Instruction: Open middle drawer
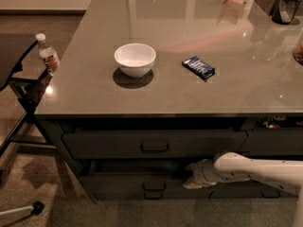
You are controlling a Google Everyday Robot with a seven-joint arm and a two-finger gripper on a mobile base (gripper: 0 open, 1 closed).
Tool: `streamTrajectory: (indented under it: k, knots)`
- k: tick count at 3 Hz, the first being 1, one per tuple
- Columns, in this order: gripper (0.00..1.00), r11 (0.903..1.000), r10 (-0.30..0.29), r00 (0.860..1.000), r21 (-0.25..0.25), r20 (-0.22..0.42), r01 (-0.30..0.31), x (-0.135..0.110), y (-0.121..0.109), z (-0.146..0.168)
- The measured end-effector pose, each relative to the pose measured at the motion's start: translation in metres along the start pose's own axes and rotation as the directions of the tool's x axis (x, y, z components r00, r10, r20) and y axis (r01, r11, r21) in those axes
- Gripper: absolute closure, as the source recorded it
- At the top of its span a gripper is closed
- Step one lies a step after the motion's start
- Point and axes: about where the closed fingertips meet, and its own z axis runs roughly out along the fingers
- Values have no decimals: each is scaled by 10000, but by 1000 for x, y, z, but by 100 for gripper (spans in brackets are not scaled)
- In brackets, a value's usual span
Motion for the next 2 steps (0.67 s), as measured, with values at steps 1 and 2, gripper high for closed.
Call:
streamTrajectory:
  k: [1,2]
  knots:
    - [13,10000,1,10000,-1,1,-1,0,0,0]
    - [0,9997,186,9996,-137,209,-183,19,26,2]
